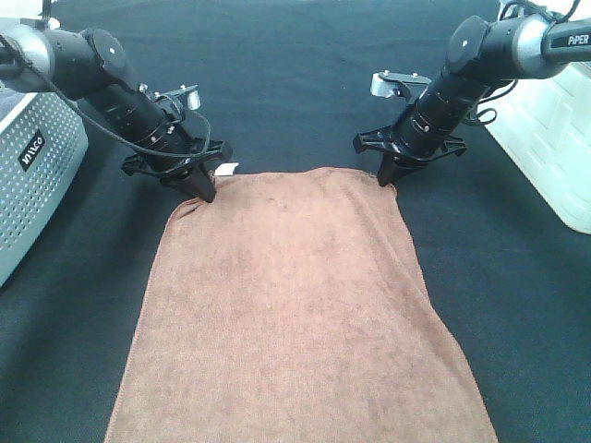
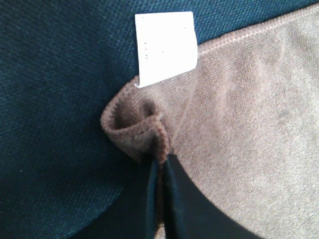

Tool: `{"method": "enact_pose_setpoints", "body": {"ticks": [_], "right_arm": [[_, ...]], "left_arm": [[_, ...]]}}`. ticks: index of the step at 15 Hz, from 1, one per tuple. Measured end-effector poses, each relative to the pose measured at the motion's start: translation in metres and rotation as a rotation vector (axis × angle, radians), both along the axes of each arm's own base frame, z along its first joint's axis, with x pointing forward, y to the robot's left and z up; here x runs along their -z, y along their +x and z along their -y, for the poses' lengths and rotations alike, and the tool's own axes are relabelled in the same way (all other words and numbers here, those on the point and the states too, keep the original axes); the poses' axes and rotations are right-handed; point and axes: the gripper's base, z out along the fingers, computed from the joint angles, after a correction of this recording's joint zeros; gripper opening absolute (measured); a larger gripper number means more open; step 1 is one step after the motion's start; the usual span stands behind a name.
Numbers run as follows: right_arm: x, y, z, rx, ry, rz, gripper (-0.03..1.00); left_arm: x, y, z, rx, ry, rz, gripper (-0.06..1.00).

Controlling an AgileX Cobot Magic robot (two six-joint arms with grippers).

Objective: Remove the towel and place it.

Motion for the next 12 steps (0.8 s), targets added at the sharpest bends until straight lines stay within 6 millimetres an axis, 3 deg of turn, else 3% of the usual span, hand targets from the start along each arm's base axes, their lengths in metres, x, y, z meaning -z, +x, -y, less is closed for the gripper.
{"method": "enact_pose_setpoints", "body": {"ticks": [7,12], "right_arm": [[-0.022,0.021,0.002,-0.117,-0.164,0.11,0.0],[-0.062,0.046,0.001,-0.109,-0.176,0.31,0.0]], "left_arm": [[-0.03,0.02,0.002,0.065,0.071,0.124,0.01],[-0.062,0.038,0.0,0.073,0.126,0.291,0.01]]}}
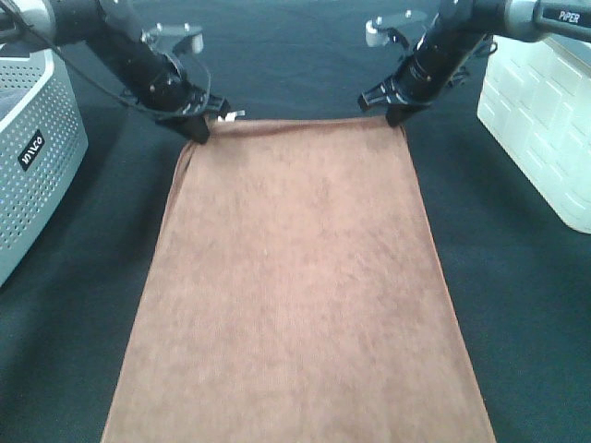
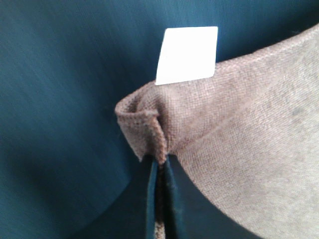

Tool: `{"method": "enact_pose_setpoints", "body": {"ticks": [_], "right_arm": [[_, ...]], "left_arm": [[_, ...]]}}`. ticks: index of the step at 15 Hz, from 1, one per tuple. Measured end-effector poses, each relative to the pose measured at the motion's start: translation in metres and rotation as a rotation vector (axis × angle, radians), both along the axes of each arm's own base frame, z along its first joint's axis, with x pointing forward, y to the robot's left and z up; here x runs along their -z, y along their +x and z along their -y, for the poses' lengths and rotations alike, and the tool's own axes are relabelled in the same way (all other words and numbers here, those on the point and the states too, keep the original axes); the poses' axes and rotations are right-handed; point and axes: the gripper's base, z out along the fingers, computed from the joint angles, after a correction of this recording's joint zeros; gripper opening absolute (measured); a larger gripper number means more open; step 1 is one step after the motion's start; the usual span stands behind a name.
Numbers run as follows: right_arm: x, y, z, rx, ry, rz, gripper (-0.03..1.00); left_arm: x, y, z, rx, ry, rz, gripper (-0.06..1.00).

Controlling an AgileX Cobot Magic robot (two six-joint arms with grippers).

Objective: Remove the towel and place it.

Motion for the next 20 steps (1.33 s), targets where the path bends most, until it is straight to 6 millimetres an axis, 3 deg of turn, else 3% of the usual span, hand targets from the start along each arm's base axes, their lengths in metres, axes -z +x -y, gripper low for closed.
{"method": "enact_pose_setpoints", "body": {"ticks": [2,9,20], "right_arm": [[-0.008,0.009,-0.001,0.002,0.011,0.106,0.0],[-0.018,0.027,-0.003,0.018,0.053,0.343,0.0],[0.011,0.039,-0.004,0.032,0.08,0.444,0.0]], "left_arm": [[-0.017,0.011,0.0,-0.019,-0.01,0.125,0.01],[-0.028,0.028,-0.002,-0.072,-0.016,0.348,0.01],[0.015,0.044,-0.006,-0.123,-0.019,0.443,0.01]]}}
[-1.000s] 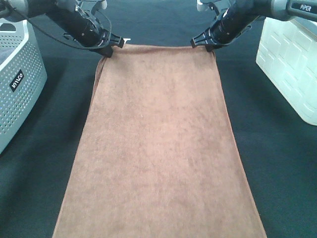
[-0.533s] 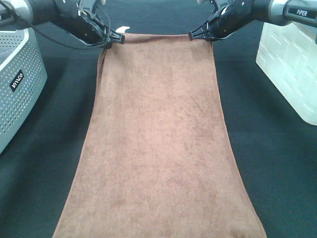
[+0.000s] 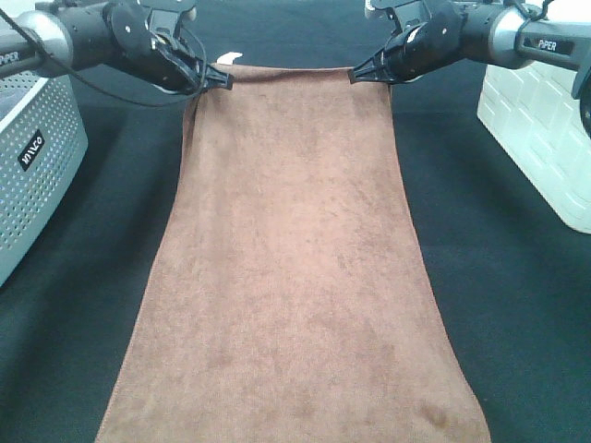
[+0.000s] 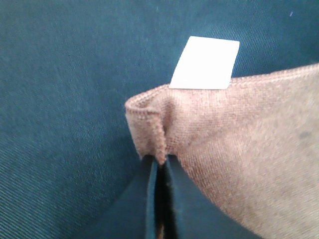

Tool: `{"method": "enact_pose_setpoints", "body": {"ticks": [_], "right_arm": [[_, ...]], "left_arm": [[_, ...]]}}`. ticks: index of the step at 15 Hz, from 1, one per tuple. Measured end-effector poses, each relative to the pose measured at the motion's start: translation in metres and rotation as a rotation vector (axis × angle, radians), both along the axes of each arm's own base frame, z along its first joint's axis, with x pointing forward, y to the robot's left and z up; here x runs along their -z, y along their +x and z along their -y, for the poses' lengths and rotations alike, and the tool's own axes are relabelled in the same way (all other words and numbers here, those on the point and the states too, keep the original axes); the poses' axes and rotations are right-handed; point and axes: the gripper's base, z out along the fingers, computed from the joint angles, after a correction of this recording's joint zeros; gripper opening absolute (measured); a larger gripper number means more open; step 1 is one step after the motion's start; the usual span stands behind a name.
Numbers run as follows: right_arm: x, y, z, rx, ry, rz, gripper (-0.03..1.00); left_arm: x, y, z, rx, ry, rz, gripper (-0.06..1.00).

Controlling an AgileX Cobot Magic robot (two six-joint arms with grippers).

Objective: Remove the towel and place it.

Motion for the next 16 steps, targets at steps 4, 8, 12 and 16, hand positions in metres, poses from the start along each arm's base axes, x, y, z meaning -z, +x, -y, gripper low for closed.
{"method": "enact_pose_setpoints", "body": {"ticks": [4,8,12,16], "right_arm": [[0.031,0.006,0.011,0.048,0.055,-0.026,0.0],[0.049,0.009,0.01,0.057,0.072,-0.04,0.0],[0.056,0.009,0.01,0.063,0.083,-0.048,0.0],[0.055,0.01,0.013,0.071,0.088,-0.039,0.27]], "left_arm": [[0.023,0.004,-0.001,-0.017,0.001,0.021,0.01],[0.04,0.006,-0.001,-0.026,0.002,0.029,0.01],[0.045,0.008,0.001,-0.04,-0.011,0.071,0.04],[0.041,0.01,0.001,-0.05,-0.018,0.116,0.35]]}}
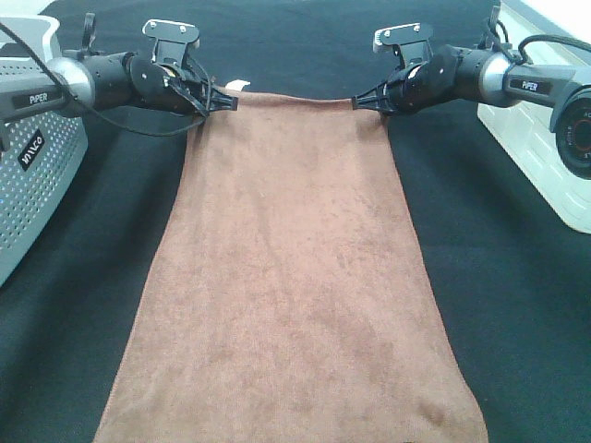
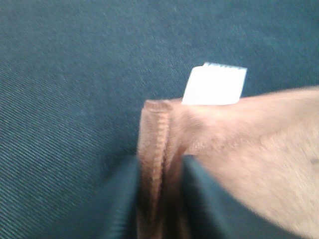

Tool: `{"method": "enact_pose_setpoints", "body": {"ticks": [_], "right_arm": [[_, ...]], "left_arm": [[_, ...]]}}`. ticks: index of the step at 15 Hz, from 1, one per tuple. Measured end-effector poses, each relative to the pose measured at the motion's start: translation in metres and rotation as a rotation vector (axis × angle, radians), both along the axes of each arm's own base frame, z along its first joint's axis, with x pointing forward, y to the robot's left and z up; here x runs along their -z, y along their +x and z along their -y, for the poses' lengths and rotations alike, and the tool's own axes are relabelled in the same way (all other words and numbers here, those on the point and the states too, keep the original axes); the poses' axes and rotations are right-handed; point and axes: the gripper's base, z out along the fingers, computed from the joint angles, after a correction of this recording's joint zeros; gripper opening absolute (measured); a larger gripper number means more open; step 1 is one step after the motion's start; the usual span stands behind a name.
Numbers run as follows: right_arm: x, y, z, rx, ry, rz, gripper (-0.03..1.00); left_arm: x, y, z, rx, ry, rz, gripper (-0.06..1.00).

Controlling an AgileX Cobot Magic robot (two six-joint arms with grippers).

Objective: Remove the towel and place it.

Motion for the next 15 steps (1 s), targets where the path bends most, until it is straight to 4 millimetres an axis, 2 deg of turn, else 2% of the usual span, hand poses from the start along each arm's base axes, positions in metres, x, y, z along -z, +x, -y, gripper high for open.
{"method": "enact_pose_setpoints", "body": {"ticks": [2,3,9,12,15], "right_arm": [[-0.002,0.002,0.002,0.006,0.003,0.023,0.48],[-0.002,0.002,0.002,0.006,0.003,0.025,0.51],[-0.002,0.002,0.002,0.006,0.003,0.025,0.54],[-0.003,0.001,0.002,0.026,0.029,0.007,0.6],[-0.014,-0.003,0.001,0.022,0.031,-0.051,0.61]], "left_arm": [[-0.001,0.001,0.0,-0.003,-0.003,0.012,0.54],[-0.001,0.001,0.0,-0.003,-0.004,0.012,0.6],[-0.002,0.001,0.0,-0.006,-0.01,0.011,0.62],[-0.002,0.001,0.0,-0.013,-0.028,0.007,0.63],[-0.003,-0.003,0.002,0.003,-0.028,-0.054,0.73]]}}
